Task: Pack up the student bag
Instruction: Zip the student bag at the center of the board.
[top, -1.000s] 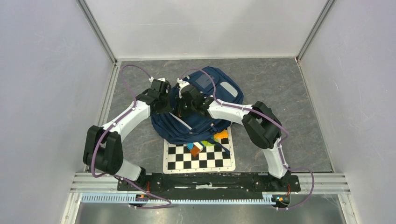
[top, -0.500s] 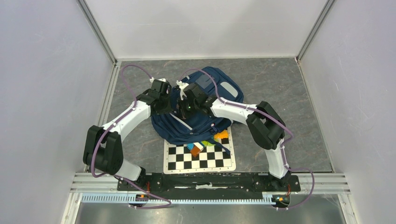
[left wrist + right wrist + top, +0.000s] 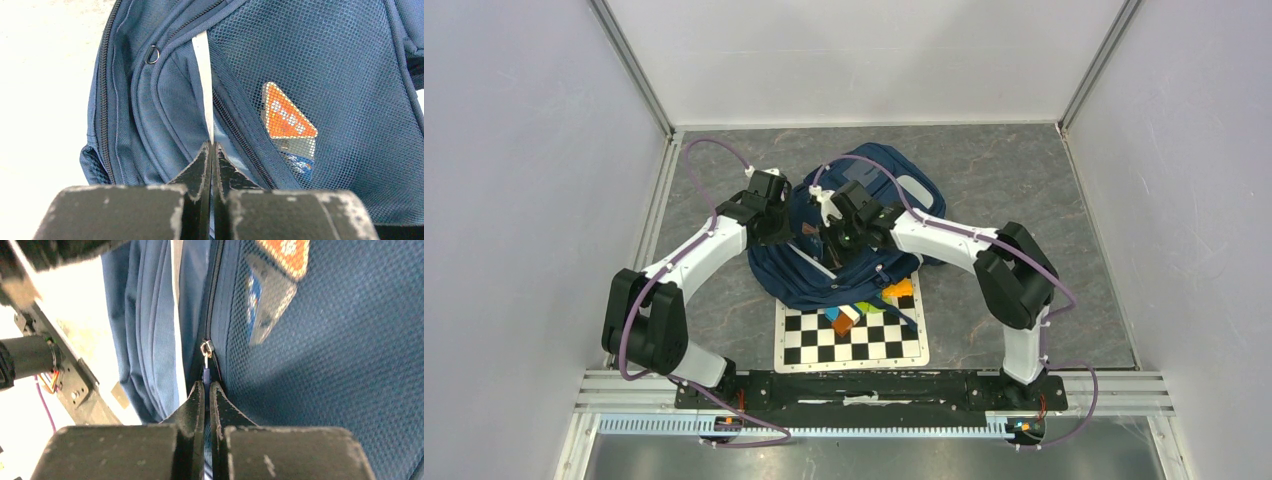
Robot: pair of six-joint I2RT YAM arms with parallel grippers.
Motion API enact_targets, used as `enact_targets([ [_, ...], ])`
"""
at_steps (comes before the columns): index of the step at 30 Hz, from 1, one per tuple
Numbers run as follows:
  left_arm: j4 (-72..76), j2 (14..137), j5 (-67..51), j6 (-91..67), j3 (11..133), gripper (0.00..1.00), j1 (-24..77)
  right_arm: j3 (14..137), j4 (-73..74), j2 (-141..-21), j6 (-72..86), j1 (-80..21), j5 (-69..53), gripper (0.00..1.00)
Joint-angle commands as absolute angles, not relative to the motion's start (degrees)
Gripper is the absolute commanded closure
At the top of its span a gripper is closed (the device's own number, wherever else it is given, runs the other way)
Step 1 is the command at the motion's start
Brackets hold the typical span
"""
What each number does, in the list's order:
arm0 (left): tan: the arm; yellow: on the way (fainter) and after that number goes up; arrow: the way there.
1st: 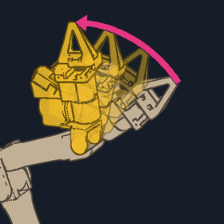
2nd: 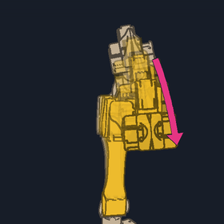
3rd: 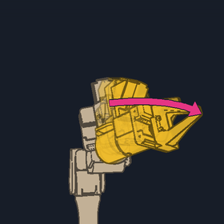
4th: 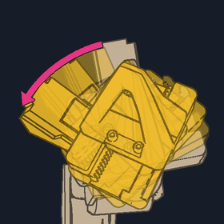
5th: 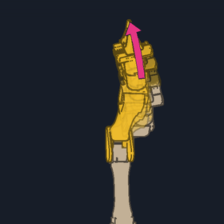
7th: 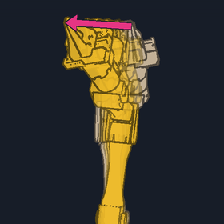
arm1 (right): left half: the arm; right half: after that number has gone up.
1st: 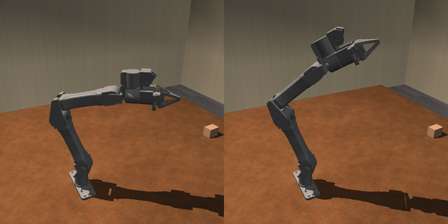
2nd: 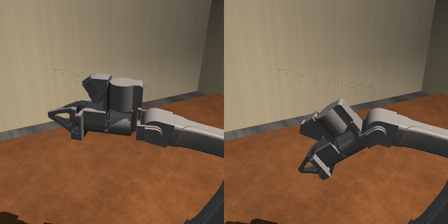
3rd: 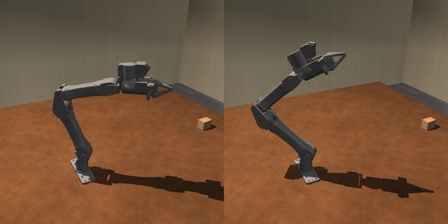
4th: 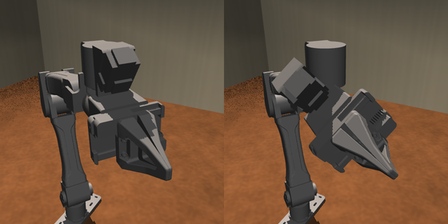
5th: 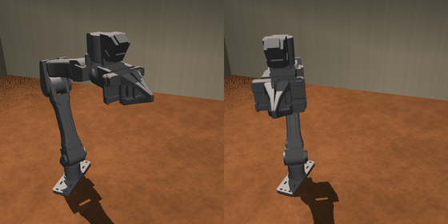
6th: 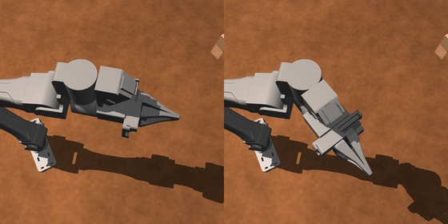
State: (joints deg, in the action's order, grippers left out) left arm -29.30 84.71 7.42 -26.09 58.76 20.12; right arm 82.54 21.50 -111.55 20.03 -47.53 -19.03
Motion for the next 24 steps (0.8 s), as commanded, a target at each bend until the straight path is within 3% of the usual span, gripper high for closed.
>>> enact_targets([
  [1, -31.1, 84.3, 11.7, -25.3, 60.6, 0.98, 19.8, 76.7, 34.2, -105.8, 15.5, -46.6, -19.9, 1.0],
  [24, -30.9, 82.6, 12.7, -24.8, 61.8, 0.98, 19.8, 72.3, 40.3, -95.2, 13.1, -46.6, -17.6, 1.0],
])
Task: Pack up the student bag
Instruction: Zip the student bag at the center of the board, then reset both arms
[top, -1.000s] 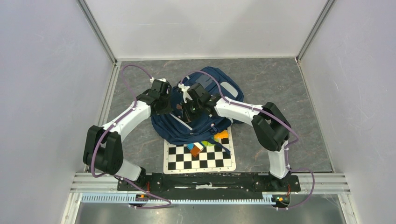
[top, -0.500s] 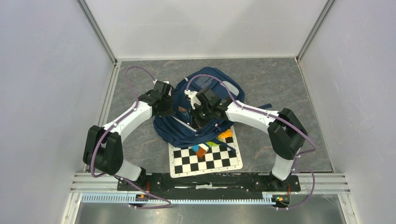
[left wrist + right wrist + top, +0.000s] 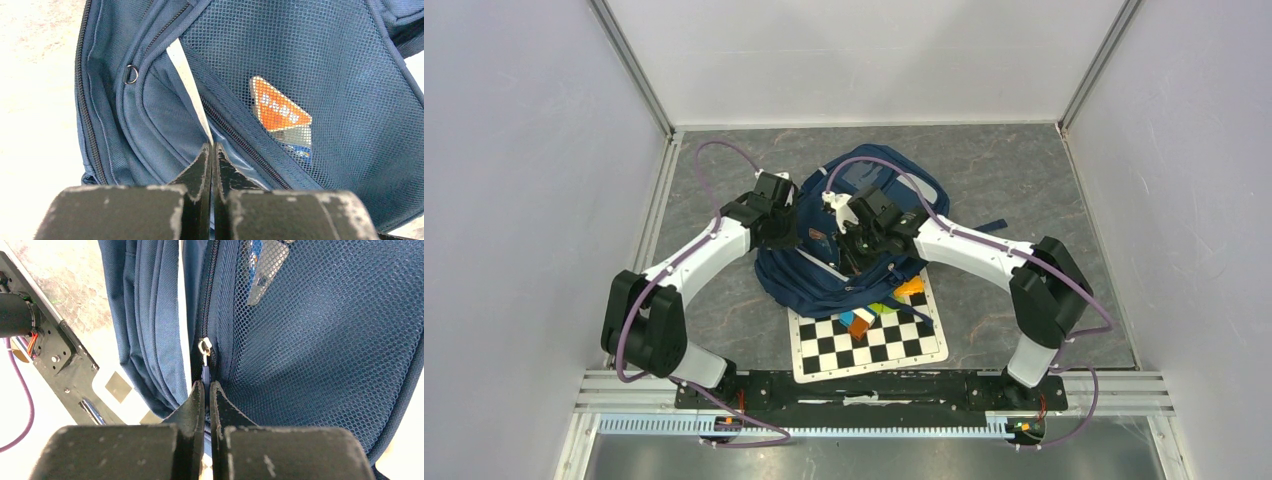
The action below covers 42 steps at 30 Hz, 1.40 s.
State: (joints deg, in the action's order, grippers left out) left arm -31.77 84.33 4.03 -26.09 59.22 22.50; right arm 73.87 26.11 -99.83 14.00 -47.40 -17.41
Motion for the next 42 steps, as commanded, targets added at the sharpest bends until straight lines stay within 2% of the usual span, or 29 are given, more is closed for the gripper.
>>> enact_targets([
  [1, -30.9, 82.8, 12.0, -25.8, 61.6, 0.98, 19.0, 71.6, 40.6, -94.3, 12.9, -46.6, -17.8, 1.0],
  [11, -28.2, 77.4, 9.1, -27.1, 56.1, 0.98, 12.8, 71.0, 48.1, -89.6, 10.0, -46.6, -19.0, 1.0],
  [19, -28.1, 74.6, 8.5, -24.6, 54.8, 0.98, 11.4, 67.7, 47.7, -86.6, 10.0, -46.6, -17.3, 1.0],
  [21, -27.9, 73.2, 8.8, -23.7, 54.5, 0.97, 11.1, 69.1, 46.5, -86.8, 10.9, -46.6, -16.8, 0.94],
  [25, -27.8, 70.2, 9.4, -22.3, 54.4, 0.66, 10.5, 72.6, 44.5, -86.8, 12.7, -46.6, -12.5, 0.53],
  [27, -27.9, 68.8, 10.0, -21.7, 54.7, 0.36, 10.5, 74.6, 43.7, -86.1, 12.6, -46.5, -8.3, 0.3],
  [28, -27.9, 68.0, 10.2, -21.6, 54.8, 0.2, 10.5, 75.5, 43.5, -85.8, 12.4, -46.2, -6.1, 0.22],
  [29, -27.9, 67.2, 10.4, -21.5, 55.1, 0.08, 10.5, 75.9, 43.2, -85.4, 12.0, -45.6, -4.4, 0.16],
  [30, -27.9, 66.6, 10.7, -21.5, 55.3, 0.01, 10.4, 76.0, 42.8, -84.7, 11.6, -44.9, -2.5, 0.09],
  [32, -27.9, 65.1, 10.8, -20.8, 55.8, 0.0, 10.5, 75.1, 41.5, -83.0, 11.0, -42.2, -0.4, 0.02],
  [39, -27.5, 59.5, 13.9, -20.3, 55.6, 0.0, 10.5, 64.4, 31.4, -71.5, 7.7, -29.0, 13.1, 0.02],
  [42, -28.2, 56.6, 17.0, -20.2, 56.0, 0.0, 10.5, 56.1, 23.8, -63.4, 5.9, -24.2, 20.1, 0.02],
])
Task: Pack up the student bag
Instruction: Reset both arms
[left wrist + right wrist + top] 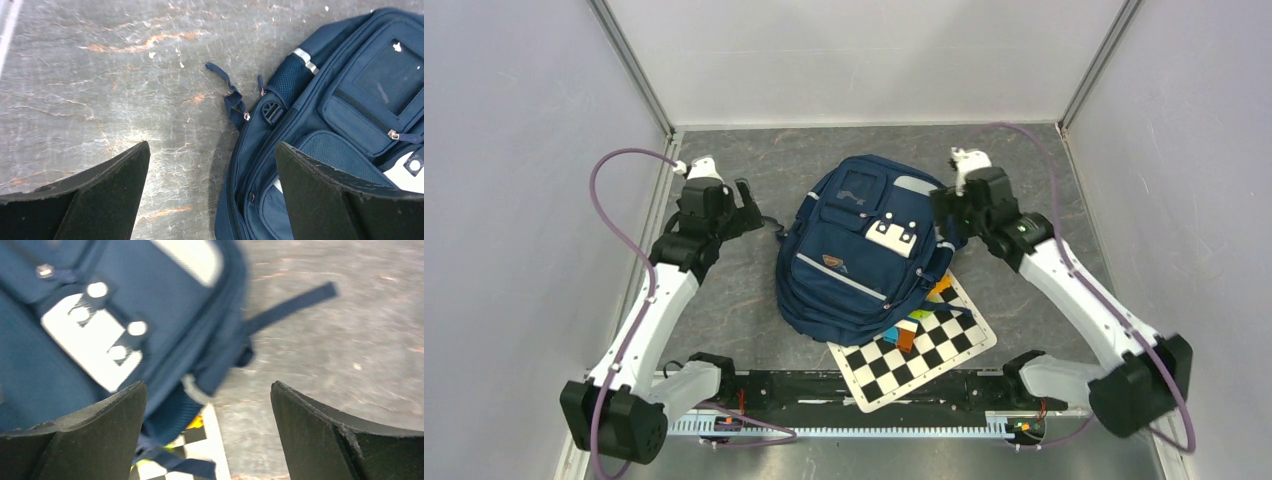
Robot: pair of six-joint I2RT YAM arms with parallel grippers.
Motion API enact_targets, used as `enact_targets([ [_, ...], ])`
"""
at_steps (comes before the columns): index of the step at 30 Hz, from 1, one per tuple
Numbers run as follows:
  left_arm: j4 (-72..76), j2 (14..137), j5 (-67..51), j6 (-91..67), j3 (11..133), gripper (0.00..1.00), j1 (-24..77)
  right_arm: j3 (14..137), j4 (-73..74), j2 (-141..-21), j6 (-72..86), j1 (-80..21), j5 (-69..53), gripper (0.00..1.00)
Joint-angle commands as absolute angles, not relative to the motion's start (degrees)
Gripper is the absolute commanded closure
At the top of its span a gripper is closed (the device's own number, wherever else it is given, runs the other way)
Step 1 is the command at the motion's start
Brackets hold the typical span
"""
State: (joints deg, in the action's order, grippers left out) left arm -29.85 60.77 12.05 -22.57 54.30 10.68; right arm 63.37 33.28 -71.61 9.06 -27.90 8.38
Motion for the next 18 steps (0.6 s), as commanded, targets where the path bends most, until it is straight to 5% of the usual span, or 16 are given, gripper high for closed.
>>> enact_targets([
  [1, -28.5, 55.9, 17.6, -20.0, 56.1, 0.0, 10.5, 52.4, 20.3, -60.6, 5.0, -23.2, 21.9, 0.02],
  [9, -32.9, 50.8, 19.7, -20.0, 55.9, 0.0, 10.4, 25.6, -5.9, -37.7, -2.9, -20.7, 31.5, 0.02],
  [18, -33.2, 48.4, 18.7, -20.4, 54.6, 0.0, 10.3, 21.2, -8.8, -32.8, -3.5, -20.7, 34.1, 0.02],
])
